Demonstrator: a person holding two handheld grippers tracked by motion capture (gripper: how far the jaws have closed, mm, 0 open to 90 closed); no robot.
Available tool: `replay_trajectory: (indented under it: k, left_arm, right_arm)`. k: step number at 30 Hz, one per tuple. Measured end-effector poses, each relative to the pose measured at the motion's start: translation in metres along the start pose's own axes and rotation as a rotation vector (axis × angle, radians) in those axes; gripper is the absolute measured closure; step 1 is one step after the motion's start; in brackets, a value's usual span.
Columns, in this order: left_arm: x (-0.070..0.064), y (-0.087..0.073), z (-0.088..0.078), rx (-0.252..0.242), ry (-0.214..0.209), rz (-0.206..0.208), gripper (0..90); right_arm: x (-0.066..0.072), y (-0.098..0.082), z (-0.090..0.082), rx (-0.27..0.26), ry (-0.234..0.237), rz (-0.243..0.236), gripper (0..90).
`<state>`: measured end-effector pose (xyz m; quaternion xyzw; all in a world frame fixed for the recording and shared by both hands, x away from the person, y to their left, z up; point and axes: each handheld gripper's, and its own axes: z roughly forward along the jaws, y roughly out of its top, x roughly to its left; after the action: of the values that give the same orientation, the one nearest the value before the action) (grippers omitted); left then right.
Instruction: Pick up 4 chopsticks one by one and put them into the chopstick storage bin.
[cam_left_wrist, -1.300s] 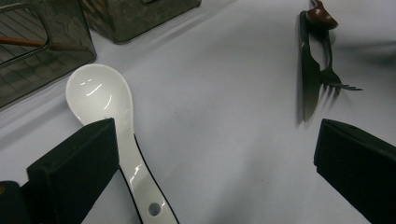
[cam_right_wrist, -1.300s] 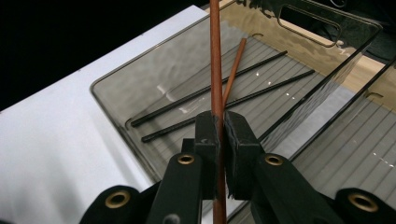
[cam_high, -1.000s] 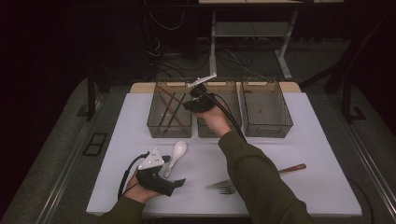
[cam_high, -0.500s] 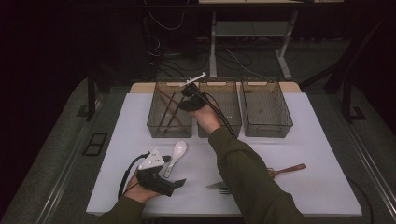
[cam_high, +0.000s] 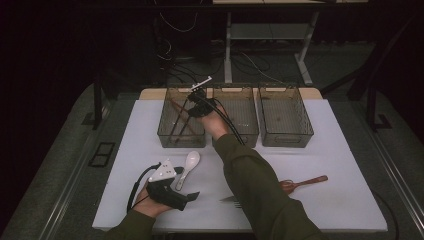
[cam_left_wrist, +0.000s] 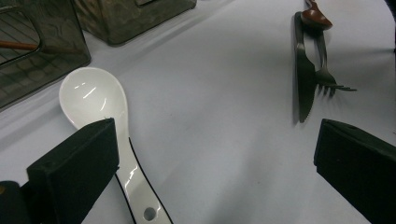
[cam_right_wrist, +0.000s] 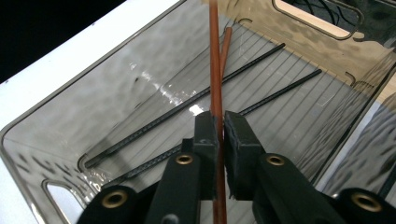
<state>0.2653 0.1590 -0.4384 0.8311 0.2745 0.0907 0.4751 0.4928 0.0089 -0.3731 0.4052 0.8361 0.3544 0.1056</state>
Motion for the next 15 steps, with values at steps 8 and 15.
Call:
replay_trajectory:
  k: [8, 15]
  left_arm:
    - [0.000, 0.000, 0.000, 0.000, 0.001, 0.002, 0.0]
    - [0.000, 0.000, 0.000, 0.000, 0.001, 0.002, 0.0]
  right_arm:
    - [-0.002, 0.001, -0.006, -0.021, 0.014, -0.009, 65.7]
    - [-0.002, 0.002, -0.012, -0.040, 0.037, -0.021, 59.6]
